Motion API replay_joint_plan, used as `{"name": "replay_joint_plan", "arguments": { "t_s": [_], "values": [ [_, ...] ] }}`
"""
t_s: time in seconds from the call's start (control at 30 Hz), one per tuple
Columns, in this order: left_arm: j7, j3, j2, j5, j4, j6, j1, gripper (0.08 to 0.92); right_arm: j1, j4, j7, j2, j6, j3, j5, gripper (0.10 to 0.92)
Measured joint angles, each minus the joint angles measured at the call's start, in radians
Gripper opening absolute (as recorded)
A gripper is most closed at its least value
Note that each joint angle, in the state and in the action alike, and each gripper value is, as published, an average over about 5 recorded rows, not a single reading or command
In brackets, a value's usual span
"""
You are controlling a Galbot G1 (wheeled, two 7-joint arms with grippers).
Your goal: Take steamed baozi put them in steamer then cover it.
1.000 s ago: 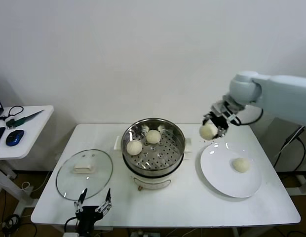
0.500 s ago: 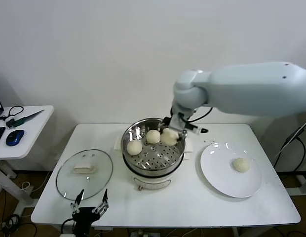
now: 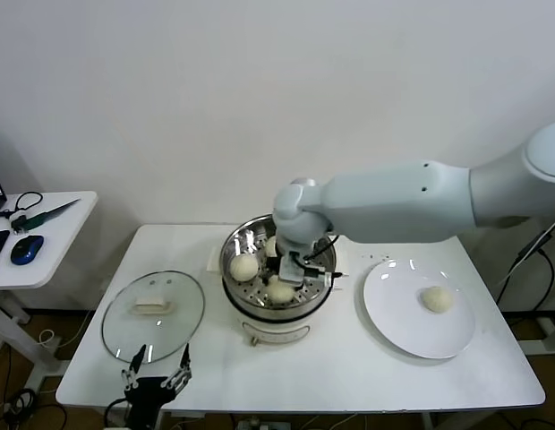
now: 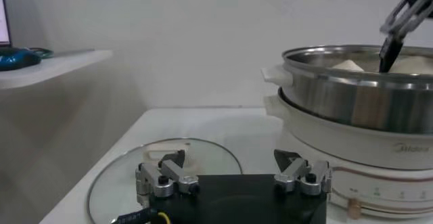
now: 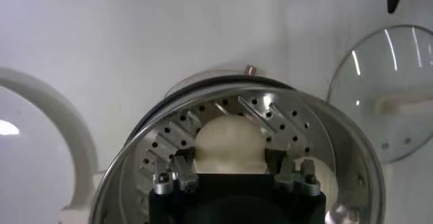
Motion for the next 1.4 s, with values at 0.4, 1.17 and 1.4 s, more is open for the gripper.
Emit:
{"name": "replay_joint_plan", "arguments": {
  "t_s": [0.4, 1.17, 1.4],
  "values": [
    [-0.001, 0.001, 0.0, -0.002, 0.002, -0.002, -0.001, 0.823, -0.017, -0.064, -0.005, -0.001, 0.029, 0.025, 0.027, 0.822],
    [0.006, 0.011, -0.007, 0.009, 0.003, 0.009, -0.013, 0.823, -0.003, -0.281, -0.175, -0.568, -0.135, 0.034, 0.296, 0.823],
    [0.009, 0.006, -0.01, 0.017, 0.009, 0.018, -0.013, 0.823, -0.251, -0.4, -0.175, -0.664, -0.16, 0.248, 0.206, 0.823]
  ]
}}
